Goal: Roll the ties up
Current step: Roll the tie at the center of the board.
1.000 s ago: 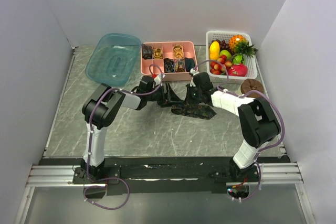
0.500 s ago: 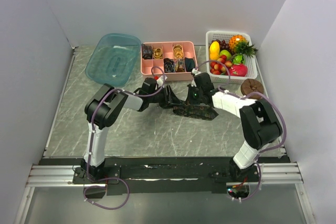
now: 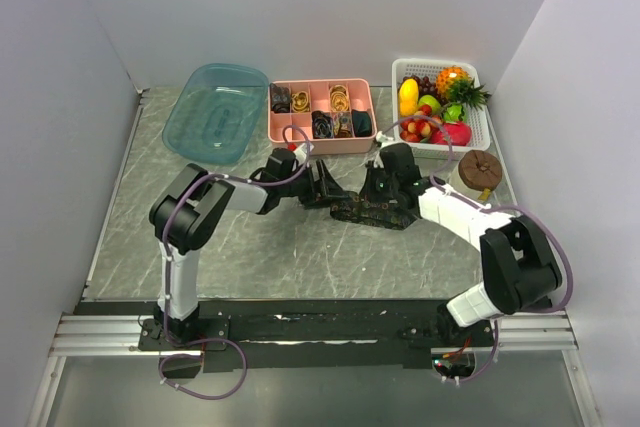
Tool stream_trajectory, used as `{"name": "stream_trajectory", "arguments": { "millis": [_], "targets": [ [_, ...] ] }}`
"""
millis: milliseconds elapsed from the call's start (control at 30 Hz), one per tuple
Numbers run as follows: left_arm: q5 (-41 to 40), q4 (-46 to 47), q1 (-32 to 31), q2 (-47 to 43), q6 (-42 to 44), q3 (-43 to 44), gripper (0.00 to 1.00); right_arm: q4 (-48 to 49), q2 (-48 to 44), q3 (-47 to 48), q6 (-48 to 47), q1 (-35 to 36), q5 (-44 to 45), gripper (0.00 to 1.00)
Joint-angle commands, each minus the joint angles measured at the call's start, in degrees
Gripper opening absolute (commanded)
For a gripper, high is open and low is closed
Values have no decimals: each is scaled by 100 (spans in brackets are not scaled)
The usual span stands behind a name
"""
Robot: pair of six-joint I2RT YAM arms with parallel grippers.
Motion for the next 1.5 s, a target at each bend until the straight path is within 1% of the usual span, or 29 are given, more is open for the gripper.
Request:
{"name": "stream_trajectory", "arguments": {
  "millis": [0, 200, 367, 867, 1100, 1367, 1467],
  "targets": [
    [-285, -492, 92, -124, 248, -299, 80, 107, 244, -135, 45, 38, 6, 0],
    [-57, -44, 92, 60, 46, -475, 77, 274, 552, -144, 97, 38, -38, 0],
    [110, 158, 100, 210, -51, -396, 75, 318, 781, -47, 89, 47, -82, 0],
    [242, 422, -23, 500, -191, -159, 67, 494, 1028, 32, 176, 74, -266, 0],
    [102, 247, -31, 394, -69, -150, 67, 248, 1063, 199, 124, 74, -29, 0],
    [163, 352, -23, 438, -121, -133, 65, 257, 1308, 436, 97, 82, -239, 0],
    [110, 299, -23, 395, -104, -150, 65, 90, 1318, 489, 80, 100, -91, 0]
  ]
}}
